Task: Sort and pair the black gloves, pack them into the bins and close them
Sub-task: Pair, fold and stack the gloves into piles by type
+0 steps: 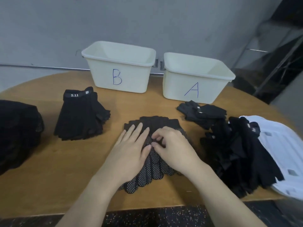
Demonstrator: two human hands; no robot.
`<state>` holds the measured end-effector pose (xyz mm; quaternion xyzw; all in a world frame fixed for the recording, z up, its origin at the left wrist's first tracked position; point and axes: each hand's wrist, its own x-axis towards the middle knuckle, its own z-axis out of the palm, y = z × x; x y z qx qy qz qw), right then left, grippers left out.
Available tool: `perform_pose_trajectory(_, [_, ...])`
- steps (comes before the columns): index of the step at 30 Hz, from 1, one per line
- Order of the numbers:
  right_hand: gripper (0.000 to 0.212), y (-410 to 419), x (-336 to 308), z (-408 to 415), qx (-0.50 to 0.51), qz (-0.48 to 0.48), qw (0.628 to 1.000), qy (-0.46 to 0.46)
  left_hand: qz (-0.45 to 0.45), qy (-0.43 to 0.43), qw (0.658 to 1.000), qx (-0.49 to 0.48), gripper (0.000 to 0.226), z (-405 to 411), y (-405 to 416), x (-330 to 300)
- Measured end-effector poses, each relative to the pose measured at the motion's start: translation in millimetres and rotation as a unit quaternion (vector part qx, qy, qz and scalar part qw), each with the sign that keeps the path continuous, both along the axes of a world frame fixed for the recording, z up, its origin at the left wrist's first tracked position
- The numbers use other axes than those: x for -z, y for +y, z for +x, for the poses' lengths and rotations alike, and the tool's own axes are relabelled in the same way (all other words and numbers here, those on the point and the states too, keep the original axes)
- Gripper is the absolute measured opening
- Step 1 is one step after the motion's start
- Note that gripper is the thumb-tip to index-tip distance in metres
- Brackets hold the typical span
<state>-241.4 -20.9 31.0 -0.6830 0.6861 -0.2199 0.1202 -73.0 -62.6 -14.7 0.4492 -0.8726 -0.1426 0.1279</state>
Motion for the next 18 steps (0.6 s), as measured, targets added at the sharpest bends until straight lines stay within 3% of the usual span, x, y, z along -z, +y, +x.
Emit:
perform_pose_trajectory(4, [0.006,0.3,-62.2,-35.3,0.008,0.011,1.000,0.002,-0.009,-0.021,1.000,0.006,0.071,-7.0,-9.2,3.7])
perform_pose_trajectory(10, [0.009,-42.9,-140.3,-123.2,0.058,0.102,0.977,0.178,-0.015,-0.014,1.000,0.010,0.071,-12.2,-17.0,5.2])
perform_pose_trajectory(15, [0.064,-70.2,-119.8,-166.9,0.043,0.275,0.911,0.305,-0.012,0.002,1.000,0.003,0.070,-15.1,-18.8,3.9])
perform_pose_trajectory(18, [0.065,-75.6,-96.4,-183.1,0.035,0.283,0.893,0.349,-0.012,0.007,1.000,-0.002,0.071,-17.5,-21.6,5.5])
